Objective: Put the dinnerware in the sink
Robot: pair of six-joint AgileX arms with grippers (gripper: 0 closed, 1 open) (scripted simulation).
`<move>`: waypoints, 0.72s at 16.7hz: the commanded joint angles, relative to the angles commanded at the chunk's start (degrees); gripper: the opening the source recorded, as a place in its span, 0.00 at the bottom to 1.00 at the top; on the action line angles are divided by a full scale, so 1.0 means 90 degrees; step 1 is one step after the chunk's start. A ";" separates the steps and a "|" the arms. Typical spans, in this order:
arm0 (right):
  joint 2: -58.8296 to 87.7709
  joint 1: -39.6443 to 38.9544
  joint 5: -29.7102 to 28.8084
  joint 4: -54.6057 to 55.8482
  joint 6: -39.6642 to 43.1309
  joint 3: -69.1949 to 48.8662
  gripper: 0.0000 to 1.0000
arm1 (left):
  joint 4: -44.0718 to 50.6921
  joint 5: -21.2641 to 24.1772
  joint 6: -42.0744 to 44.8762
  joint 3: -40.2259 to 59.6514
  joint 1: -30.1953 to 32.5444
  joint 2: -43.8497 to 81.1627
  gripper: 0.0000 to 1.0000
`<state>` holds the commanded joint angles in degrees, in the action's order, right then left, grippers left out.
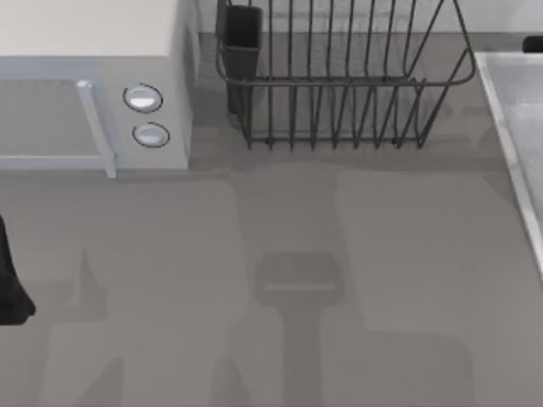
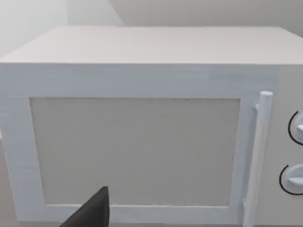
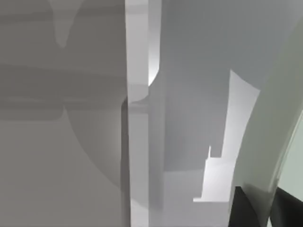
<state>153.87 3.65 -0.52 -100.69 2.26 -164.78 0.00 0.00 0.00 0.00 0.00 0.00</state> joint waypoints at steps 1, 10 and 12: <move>0.0111 0.0084 -0.0001 -0.0002 0.0083 -0.0110 0.00 | 0.0000 0.0000 0.0000 0.0000 0.0000 0.0000 1.00; 0.0158 0.0120 -0.0001 -0.0003 0.0120 -0.0157 0.30 | 0.0000 0.0000 0.0000 0.0000 0.0000 0.0000 1.00; 0.0158 0.0120 -0.0001 -0.0003 0.0120 -0.0157 0.45 | 0.0000 0.0000 0.0000 0.0000 0.0000 0.0000 1.00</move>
<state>155.29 4.73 -0.53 -100.72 3.34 -166.19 0.00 0.00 0.00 0.00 0.00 0.00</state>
